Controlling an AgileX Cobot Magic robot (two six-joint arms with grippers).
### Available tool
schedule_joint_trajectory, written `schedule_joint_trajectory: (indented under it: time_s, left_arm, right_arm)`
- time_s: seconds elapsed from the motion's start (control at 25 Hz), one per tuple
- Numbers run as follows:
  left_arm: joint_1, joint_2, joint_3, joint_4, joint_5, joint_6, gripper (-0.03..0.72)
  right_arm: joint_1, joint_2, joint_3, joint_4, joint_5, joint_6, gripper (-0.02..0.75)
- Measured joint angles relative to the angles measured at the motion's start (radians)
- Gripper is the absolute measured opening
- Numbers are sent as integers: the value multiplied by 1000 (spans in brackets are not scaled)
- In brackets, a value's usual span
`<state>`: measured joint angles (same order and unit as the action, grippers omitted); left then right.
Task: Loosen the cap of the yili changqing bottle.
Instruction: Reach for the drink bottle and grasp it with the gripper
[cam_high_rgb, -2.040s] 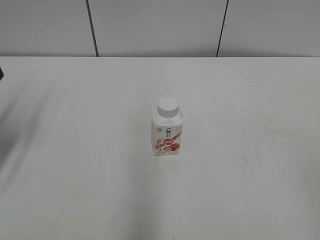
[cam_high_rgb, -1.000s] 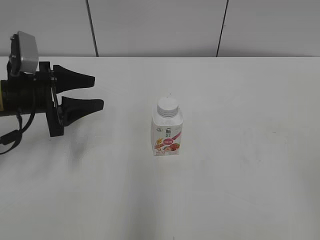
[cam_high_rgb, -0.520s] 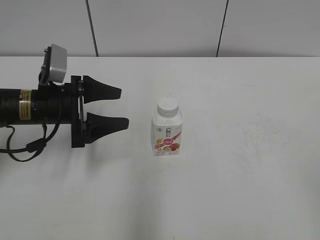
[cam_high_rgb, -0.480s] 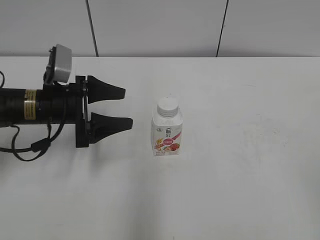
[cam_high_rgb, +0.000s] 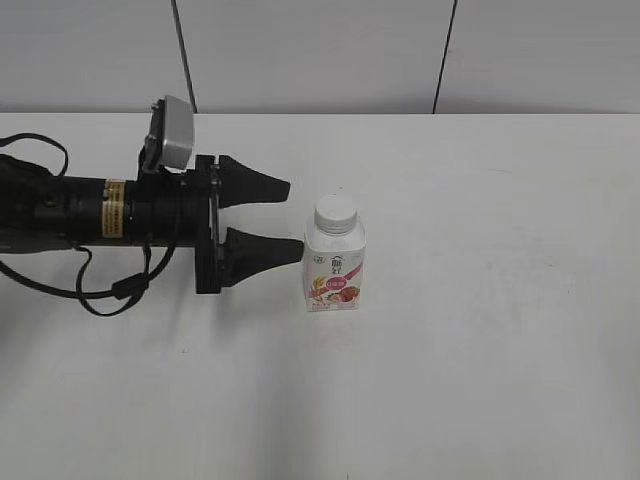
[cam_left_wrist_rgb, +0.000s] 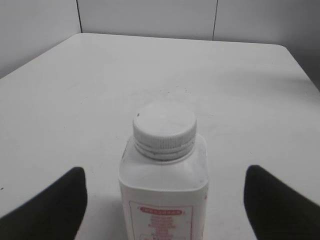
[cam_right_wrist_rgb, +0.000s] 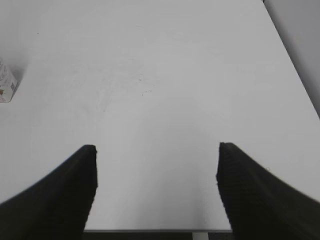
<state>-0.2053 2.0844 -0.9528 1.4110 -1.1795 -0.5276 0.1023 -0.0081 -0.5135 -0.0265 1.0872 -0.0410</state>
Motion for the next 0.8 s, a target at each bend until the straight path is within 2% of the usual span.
schedule_joint_trajectory:
  time_s: [0.44, 0.8]
  left_arm:
    - [-77, 74, -60, -32, 23, -1, 586]
    - [-84, 77, -63, -63, 70, -1, 586]
  right_arm:
    - [0, 0, 0, 0, 0, 0, 587]
    - [0, 0, 0, 0, 0, 0, 587]
